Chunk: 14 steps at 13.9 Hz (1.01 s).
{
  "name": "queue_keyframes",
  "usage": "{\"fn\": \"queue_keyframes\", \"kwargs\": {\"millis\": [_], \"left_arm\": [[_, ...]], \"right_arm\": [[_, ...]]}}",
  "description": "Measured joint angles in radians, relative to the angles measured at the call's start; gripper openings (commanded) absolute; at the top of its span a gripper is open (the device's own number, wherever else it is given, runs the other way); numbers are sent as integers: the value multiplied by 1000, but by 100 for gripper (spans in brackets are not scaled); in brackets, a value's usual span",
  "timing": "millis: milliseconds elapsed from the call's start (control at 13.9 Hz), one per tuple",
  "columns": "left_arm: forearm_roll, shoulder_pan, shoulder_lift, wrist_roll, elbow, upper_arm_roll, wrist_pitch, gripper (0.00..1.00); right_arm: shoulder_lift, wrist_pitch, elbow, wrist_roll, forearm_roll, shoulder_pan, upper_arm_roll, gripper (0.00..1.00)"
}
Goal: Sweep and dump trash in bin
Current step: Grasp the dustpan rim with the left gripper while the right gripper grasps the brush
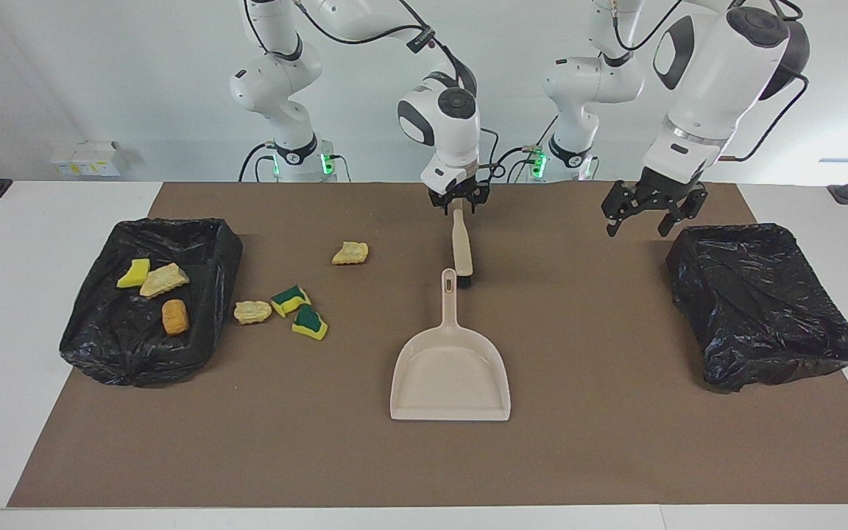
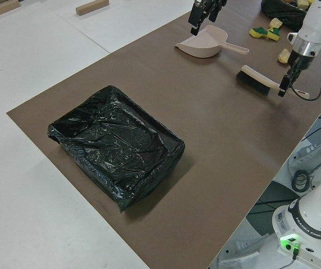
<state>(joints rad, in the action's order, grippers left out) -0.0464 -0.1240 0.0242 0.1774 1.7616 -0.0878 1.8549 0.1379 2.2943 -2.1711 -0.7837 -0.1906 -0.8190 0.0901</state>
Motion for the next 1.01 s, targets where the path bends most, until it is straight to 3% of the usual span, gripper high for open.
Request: {"fn": "queue_keyframes", "kwargs": {"millis": [577,722,866,938,1010], "left_arm": [[-26,-101,-58,79,-78,-8,5,100],[-39,-112,-82,108,-100,-23,7,100],[-43,-131,-120,153,-128,-42,16,100],[-44,-150,-149,172,-144,-46,30,100],[-47,-168,-175,187,-156,-48,57,100]], "right_arm": [[-13,-91,1,0,0,0,0,47],[-13,-92,5,-16,0,0,0,36],[-13,-92,12,-40,0,0,0,7],[-13,-93,17,-46,0,0,0,0],[-13,-94,22,-48,0,1,-1,0]]}}
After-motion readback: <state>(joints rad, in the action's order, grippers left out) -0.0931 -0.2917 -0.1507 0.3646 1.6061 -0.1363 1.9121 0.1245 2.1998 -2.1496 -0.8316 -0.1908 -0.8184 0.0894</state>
